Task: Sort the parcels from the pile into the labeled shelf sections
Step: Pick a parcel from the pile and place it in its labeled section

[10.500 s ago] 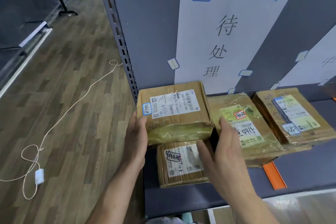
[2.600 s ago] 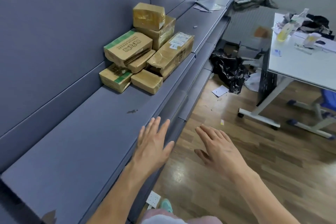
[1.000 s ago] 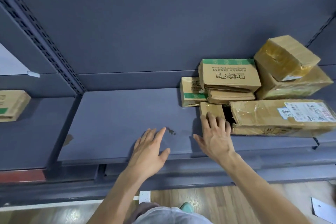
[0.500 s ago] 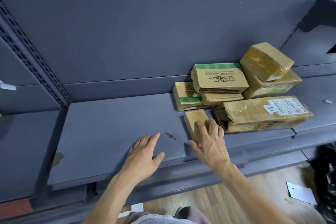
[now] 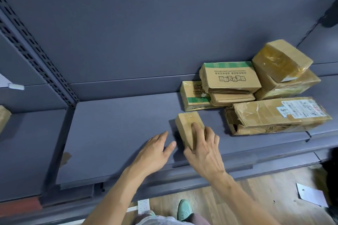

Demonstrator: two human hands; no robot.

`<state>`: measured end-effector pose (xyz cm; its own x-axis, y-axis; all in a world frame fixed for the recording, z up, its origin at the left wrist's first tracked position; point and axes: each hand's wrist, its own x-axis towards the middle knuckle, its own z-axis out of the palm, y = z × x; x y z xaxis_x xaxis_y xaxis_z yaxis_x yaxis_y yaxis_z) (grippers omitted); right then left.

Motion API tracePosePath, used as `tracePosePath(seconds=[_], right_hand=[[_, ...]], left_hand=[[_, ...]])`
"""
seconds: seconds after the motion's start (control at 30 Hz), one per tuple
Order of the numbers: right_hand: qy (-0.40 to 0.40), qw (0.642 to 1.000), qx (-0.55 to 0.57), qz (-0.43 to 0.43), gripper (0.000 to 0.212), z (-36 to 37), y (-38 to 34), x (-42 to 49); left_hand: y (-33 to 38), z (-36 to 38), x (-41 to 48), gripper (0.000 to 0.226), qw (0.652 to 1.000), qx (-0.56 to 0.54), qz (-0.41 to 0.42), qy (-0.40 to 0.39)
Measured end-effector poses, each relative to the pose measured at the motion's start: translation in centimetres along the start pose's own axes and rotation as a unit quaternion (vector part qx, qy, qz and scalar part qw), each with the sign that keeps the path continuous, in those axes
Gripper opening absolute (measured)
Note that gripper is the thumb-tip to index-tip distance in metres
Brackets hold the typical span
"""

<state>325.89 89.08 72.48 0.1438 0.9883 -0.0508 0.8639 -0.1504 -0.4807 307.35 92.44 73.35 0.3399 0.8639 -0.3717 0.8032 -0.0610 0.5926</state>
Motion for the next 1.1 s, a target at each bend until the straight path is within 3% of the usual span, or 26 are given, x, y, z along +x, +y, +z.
tracePosePath(seconds=[0.17, 0.27, 0.37, 0.43, 0.5, 0.63, 0.77, 0.87, 1.0, 1.1], right_hand=[[-0.044, 0.99, 0.132, -0.014, 0.076, -2.0, -0.8, -0.4], [-0.056, 0.982, 0.178, -0.023, 0.068, -3.1, -0.4, -0.6], [-0.097, 0.972, 0.209, -0.043, 0.065, -4.2, 0.0, -0.8], [-0.083, 0.977, 0.189, -0.054, 0.062, -4.4, 0.1, -0.8], [-0.047, 0.985, 0.15, -0.068, 0.059, -4.6, 0.2, -0.6], [-0.047, 0.985, 0.157, -0.049, 0.066, -5.3, 0.6, 0.1], [-0.043, 0.982, 0.185, -0.011, 0.05, -6.0, 2.0, 1.3], [-0.1, 0.957, 0.271, 0.014, 0.049, -6.2, 3.0, 1.9], [-0.178, 0.9, 0.398, -0.013, 0.052, -5.6, 3.4, 1.7], [-0.181, 0.897, 0.402, -0.031, 0.057, -5.4, 3.9, 1.6]], left_hand=[[2.8, 0.6, 2.0, 0.064, 0.991, -0.134, -0.009, -0.027], [3.4, 1.3, 2.8, 0.077, 0.961, -0.275, -0.007, -0.036], [4.2, 1.7, 3.1, 0.066, 0.925, -0.379, -0.017, -0.024], [5.0, 2.0, 3.3, 0.061, 0.919, -0.393, -0.02, 0.0], [6.1, 2.1, 3.6, 0.066, 0.926, -0.377, -0.022, 0.031], [7.4, 2.8, 3.9, 0.076, 0.931, -0.362, -0.027, 0.041], [7.3, 3.6, 3.5, 0.057, 0.92, -0.39, -0.007, 0.032], [6.6, 3.5, 3.0, 0.065, 0.903, -0.427, -0.011, 0.046], [6.3, 2.5, 2.7, 0.059, 0.901, -0.427, -0.015, 0.072], [6.1, 2.1, 2.8, 0.056, 0.9, -0.423, -0.024, 0.1]])
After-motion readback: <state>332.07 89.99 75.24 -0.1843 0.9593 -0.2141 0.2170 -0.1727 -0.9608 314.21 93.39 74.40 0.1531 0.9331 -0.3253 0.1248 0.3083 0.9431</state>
